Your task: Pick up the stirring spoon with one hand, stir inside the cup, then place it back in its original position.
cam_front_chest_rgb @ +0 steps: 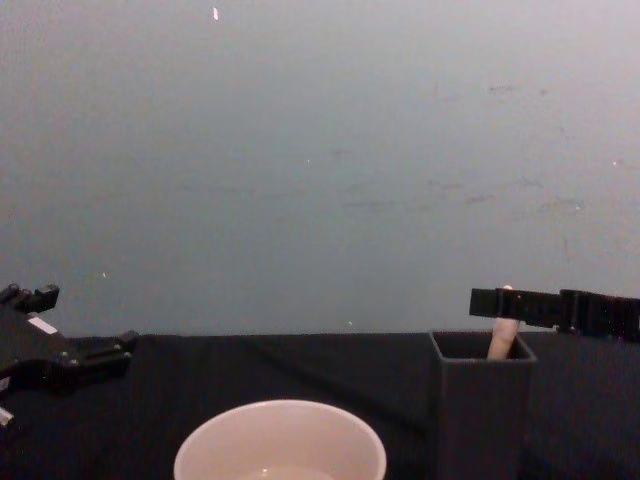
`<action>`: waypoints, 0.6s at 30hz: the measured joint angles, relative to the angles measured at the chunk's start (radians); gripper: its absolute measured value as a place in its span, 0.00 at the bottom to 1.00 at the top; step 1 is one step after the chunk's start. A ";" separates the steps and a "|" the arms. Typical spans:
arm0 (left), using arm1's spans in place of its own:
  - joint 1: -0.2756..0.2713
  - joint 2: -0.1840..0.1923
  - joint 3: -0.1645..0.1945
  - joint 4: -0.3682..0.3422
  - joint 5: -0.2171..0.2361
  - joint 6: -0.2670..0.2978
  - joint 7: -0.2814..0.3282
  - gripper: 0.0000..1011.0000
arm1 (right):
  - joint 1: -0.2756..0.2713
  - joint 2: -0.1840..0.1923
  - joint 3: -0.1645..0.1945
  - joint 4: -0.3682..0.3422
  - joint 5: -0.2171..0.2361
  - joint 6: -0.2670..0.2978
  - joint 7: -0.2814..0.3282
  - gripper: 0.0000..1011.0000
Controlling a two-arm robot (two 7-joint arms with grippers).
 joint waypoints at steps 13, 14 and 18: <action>0.000 0.000 0.000 0.000 0.000 0.000 0.000 0.99 | -0.020 -0.005 0.041 -0.042 0.008 -0.033 -0.020 0.99; 0.000 0.000 0.000 0.000 0.000 0.000 0.000 0.99 | -0.025 -0.009 0.051 -0.051 0.010 -0.044 -0.030 0.99; 0.000 0.000 0.000 0.000 0.000 0.000 0.000 0.99 | -0.069 -0.048 0.112 -0.106 -0.030 -0.155 -0.157 0.99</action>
